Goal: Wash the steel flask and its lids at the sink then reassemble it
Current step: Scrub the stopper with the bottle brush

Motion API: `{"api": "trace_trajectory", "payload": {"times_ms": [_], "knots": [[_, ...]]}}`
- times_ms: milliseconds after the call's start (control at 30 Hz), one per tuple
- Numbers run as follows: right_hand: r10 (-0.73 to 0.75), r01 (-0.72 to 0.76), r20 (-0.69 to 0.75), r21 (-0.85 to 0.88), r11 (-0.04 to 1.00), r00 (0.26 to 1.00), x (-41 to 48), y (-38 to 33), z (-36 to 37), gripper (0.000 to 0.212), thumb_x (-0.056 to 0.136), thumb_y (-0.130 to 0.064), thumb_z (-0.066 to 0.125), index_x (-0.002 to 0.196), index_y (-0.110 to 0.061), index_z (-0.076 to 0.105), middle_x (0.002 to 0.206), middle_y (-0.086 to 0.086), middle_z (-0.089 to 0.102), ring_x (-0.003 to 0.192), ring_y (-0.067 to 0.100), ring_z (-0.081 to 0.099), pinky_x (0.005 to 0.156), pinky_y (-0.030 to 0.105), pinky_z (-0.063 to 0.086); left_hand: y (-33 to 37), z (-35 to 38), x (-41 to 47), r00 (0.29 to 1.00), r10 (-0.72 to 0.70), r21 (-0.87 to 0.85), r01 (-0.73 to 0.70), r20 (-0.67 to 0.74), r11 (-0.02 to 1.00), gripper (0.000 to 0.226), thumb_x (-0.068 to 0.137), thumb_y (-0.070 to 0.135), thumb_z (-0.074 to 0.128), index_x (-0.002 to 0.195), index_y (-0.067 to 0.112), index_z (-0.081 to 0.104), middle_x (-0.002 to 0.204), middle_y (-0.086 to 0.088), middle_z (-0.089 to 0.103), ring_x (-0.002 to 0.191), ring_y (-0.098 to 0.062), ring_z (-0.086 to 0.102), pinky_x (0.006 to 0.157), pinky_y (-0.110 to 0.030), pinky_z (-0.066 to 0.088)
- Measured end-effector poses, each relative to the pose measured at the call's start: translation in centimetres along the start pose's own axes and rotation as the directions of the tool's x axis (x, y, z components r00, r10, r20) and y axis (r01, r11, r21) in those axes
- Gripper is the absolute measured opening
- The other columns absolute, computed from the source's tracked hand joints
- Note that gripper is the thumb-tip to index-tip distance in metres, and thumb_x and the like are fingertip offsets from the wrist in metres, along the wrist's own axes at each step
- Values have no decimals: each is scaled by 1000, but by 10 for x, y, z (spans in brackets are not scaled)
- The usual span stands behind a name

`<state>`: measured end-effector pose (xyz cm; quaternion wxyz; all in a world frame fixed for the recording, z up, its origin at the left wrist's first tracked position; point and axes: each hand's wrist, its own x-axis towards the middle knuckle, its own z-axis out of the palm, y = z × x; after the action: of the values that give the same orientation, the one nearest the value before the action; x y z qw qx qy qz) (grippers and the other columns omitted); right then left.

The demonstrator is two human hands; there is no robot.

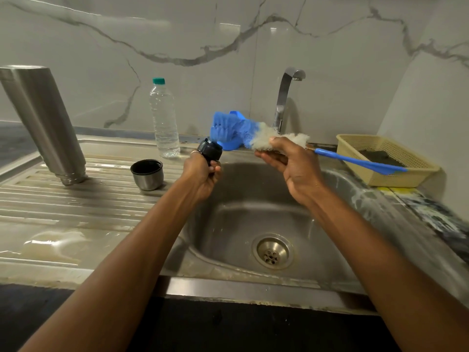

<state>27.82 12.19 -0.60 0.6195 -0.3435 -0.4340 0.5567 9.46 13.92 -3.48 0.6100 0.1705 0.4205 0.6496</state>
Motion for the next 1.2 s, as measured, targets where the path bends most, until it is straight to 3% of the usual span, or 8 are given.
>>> {"api": "trace_trajectory", "payload": {"times_ms": [100, 233, 400, 467, 567, 733, 933, 1200], "knots": [[-34, 31, -43, -80, 996, 998, 4, -6, -7, 7, 93, -4, 64, 88, -5, 70, 84, 11, 77, 81, 26, 76, 77, 30, 62, 2, -3, 2, 999, 9, 46, -7, -52, 999, 32, 109, 22, 27, 103, 7, 54, 65, -2, 41, 39, -4, 40, 33, -15, 39], [-110, 72, -85, -363, 929, 990, 7, -5, -13, 8, 91, -12, 68, 84, -16, 69, 84, 8, 77, 75, 21, 76, 68, 29, 62, 2, -8, -2, 994, 39, 95, -30, -97, 995, 31, 109, 22, 28, 96, 10, 53, 70, -4, 46, 50, -5, 39, 32, -16, 36], [-230, 162, -13, -674, 721, 973, 9, 4, -15, 15, 85, -19, 75, 86, -26, 61, 78, 1, 75, 68, 18, 75, 72, 40, 64, -1, -10, -8, 990, 58, 174, -34, -130, 984, 29, 108, 19, 31, 97, 11, 56, 77, -5, 52, 52, -6, 40, 34, -14, 36], [-306, 220, 27, -756, 616, 952, 7, 1, -11, 19, 85, -26, 77, 89, -26, 58, 79, -7, 71, 74, 16, 74, 74, 35, 63, -3, -9, -10, 990, 67, 195, -43, -123, 980, 28, 108, 18, 32, 96, 11, 57, 78, -5, 53, 52, -5, 41, 35, -15, 37], [-442, 337, 108, -809, 481, 890, 4, -10, 4, 35, 88, -33, 77, 113, -15, 62, 93, -7, 66, 85, 13, 69, 73, 19, 55, -6, -6, -13, 990, 79, 215, -54, -113, 975, 27, 107, 16, 33, 97, 13, 58, 73, -3, 54, 49, -4, 40, 37, -15, 37], [-605, 470, 230, -839, 274, 763, 33, -47, 53, 44, 90, -31, 73, 124, -6, 59, 107, 6, 69, 95, 23, 66, 74, 23, 45, -7, -3, -9, 994, 57, 209, -36, -93, 977, 29, 106, 18, 30, 93, 14, 56, 73, -4, 50, 52, -6, 38, 37, -14, 32], [-615, 380, 249, -921, 90, 748, 112, -93, 125, 44, 96, -25, 63, 131, -6, 46, 123, 8, 64, 106, 24, 64, 72, 22, 38, -8, -5, 5, 997, 25, 167, -12, -75, 986, 30, 107, 21, 30, 95, 13, 56, 70, -4, 48, 49, -6, 36, 34, -14, 29], [-468, 226, 199, -974, 4, 861, 180, -85, 152, 42, 96, -15, 55, 136, -5, 44, 132, 9, 59, 117, 26, 62, 76, 28, 43, -13, -8, 23, 997, 8, 142, 3, -79, 990, 33, 109, 29, 31, 99, 11, 57, 71, -5, 50, 44, -6, 38, 33, -16, 27]]}}
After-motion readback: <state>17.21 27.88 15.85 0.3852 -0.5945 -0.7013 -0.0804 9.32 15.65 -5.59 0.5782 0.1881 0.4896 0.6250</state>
